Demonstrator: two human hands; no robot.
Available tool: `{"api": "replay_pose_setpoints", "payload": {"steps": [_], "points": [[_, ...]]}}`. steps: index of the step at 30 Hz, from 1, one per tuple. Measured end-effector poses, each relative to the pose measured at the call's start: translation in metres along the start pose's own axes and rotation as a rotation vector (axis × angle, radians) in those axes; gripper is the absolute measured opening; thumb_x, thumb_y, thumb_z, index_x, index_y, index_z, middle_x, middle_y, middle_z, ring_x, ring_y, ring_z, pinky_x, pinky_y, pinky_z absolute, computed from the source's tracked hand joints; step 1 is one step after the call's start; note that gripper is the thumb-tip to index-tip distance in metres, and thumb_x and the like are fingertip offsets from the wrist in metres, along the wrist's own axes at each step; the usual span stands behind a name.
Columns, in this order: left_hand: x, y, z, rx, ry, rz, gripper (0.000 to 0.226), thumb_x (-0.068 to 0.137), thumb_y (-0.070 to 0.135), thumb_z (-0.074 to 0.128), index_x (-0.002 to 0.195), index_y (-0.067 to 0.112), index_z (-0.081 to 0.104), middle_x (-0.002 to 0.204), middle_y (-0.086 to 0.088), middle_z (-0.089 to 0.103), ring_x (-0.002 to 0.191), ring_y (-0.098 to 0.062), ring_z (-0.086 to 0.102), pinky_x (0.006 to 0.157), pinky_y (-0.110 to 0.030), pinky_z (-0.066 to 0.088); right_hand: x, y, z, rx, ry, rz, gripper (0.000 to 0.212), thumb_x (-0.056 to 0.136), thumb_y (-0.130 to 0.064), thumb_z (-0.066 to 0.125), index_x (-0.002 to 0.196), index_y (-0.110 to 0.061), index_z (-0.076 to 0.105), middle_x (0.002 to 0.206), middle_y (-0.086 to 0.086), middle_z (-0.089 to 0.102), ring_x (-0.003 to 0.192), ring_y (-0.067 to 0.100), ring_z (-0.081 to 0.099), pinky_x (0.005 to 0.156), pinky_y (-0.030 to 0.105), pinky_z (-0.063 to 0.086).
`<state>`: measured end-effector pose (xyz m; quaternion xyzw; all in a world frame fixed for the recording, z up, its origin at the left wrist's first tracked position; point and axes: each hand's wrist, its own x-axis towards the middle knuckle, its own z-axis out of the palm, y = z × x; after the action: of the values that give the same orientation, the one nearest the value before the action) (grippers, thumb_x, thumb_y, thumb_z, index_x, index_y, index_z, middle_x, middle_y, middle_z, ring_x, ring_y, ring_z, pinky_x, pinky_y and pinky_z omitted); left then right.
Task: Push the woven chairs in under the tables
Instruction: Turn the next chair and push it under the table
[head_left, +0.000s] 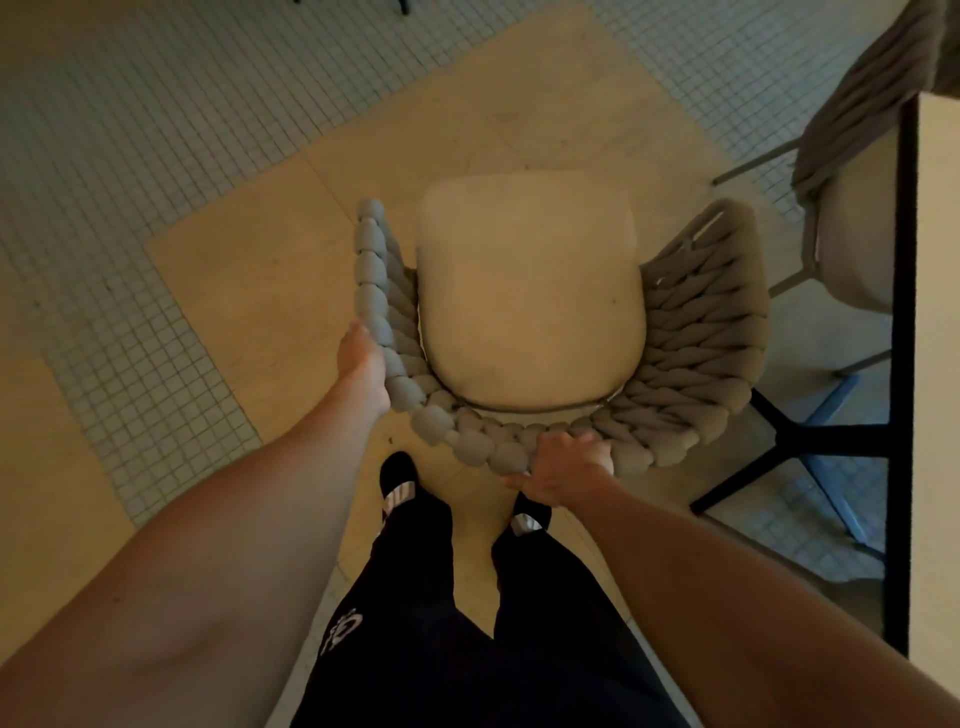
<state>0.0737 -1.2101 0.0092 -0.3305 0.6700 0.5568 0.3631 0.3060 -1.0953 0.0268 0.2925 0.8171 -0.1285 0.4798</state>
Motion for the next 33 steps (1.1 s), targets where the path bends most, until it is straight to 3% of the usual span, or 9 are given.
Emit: {"api": "replay_pose_setpoints", "payload": {"steps": [8, 11, 15, 19, 22, 24, 27, 30, 33], "points": [[0.033, 0.056, 0.013, 0.234, -0.081, 0.101, 0.077, 0.086, 0.073, 0.036, 0.153, 0.034, 0.036, 0.155, -0.004, 0.044, 0.134, -0.030, 0.050, 0.109, -0.058, 0.040, 0.009, -0.056, -0.022, 0.219, -0.036, 0.021, 0.095, 0.083, -0.085, 0.048, 0.147, -0.014, 0.043, 0.145, 0.012, 0.050, 0.133, 0.038, 0.046, 0.107, 0.053, 0.043], [0.015, 0.063, 0.017, 0.294, -0.096, 0.193, 0.069, 0.098, 0.060, 0.040, 0.158, 0.032, 0.023, 0.159, -0.005, 0.037, 0.137, -0.031, 0.045, 0.111, -0.056, 0.039, 0.013, -0.067, -0.023, 0.233, -0.008, 0.008, 0.097, 0.081, -0.086, 0.046, 0.145, -0.013, 0.046, 0.142, 0.013, 0.054, 0.130, 0.037, 0.050, 0.105, 0.055, 0.044], [0.002, 0.045, 0.013, 0.343, -0.046, 0.277, 0.066, 0.101, 0.046, 0.052, 0.157, 0.023, 0.025, 0.155, -0.007, 0.040, 0.134, -0.032, 0.047, 0.107, -0.049, 0.043, 0.015, -0.058, -0.012, 0.259, 0.058, -0.090, 0.085, 0.084, -0.080, 0.050, 0.140, -0.016, 0.046, 0.140, 0.011, 0.055, 0.128, 0.036, 0.052, 0.102, 0.048, 0.047], [-0.014, 0.007, 0.007, 0.280, 0.048, 0.177, 0.068, 0.097, 0.041, 0.063, 0.153, 0.019, 0.031, 0.149, -0.009, 0.045, 0.129, -0.032, 0.049, 0.102, -0.045, 0.044, 0.013, -0.028, 0.000, 0.254, 0.044, -0.237, 0.069, 0.089, -0.063, 0.063, 0.137, -0.019, 0.040, 0.140, 0.011, 0.054, 0.128, 0.036, 0.051, 0.098, 0.045, 0.046], [-0.028, -0.032, 0.004, 0.254, 0.076, 0.046, 0.083, 0.094, 0.039, 0.067, 0.159, 0.020, 0.019, 0.156, -0.011, 0.037, 0.134, -0.035, 0.045, 0.107, -0.050, 0.043, 0.013, -0.002, 0.008, 0.194, 0.039, -0.293, 0.072, 0.089, -0.058, 0.066, 0.145, -0.024, 0.035, 0.143, 0.008, 0.052, 0.127, 0.036, 0.052, 0.100, 0.047, 0.044], [-0.042, -0.058, 0.007, 0.461, 0.154, 0.137, 0.092, 0.092, 0.039, 0.068, 0.161, 0.016, 0.011, 0.159, -0.015, 0.032, 0.138, -0.039, 0.042, 0.110, -0.052, 0.041, 0.014, 0.017, 0.014, 0.130, 0.053, -0.303, 0.073, 0.088, -0.055, 0.068, 0.145, -0.027, 0.033, 0.143, 0.008, 0.053, 0.127, 0.035, 0.052, 0.103, 0.048, 0.040], [-0.068, -0.095, 0.014, 0.905, 0.243, 0.566, 0.091, 0.092, 0.037, 0.066, 0.159, 0.007, 0.012, 0.161, -0.022, 0.020, 0.144, -0.041, 0.029, 0.117, -0.051, 0.032, 0.019, 0.049, 0.016, -0.014, 0.045, -0.301, 0.084, 0.087, -0.056, 0.069, 0.153, -0.028, 0.025, 0.151, 0.007, 0.048, 0.135, 0.033, 0.048, 0.114, 0.051, 0.029], [-0.089, -0.125, 0.020, 1.182, 0.115, 0.767, 0.085, 0.096, 0.043, 0.058, 0.160, 0.008, 0.014, 0.164, -0.020, 0.016, 0.152, -0.037, 0.009, 0.123, -0.051, 0.015, 0.026, 0.087, 0.012, -0.199, 0.024, -0.311, 0.088, 0.084, -0.061, 0.070, 0.153, -0.029, 0.026, 0.153, 0.003, 0.046, 0.137, 0.031, 0.046, 0.115, 0.054, 0.024], [-0.104, -0.146, 0.033, 1.438, -0.088, 0.771, 0.087, 0.097, 0.062, 0.043, 0.161, 0.014, 0.009, 0.165, -0.010, 0.023, 0.154, -0.031, 0.003, 0.123, -0.054, -0.007, 0.031, 0.125, 0.005, -0.388, 0.012, -0.336, 0.092, 0.080, -0.065, 0.071, 0.153, -0.030, 0.027, 0.154, 0.001, 0.045, 0.138, 0.029, 0.045, 0.114, 0.054, 0.025]]}}
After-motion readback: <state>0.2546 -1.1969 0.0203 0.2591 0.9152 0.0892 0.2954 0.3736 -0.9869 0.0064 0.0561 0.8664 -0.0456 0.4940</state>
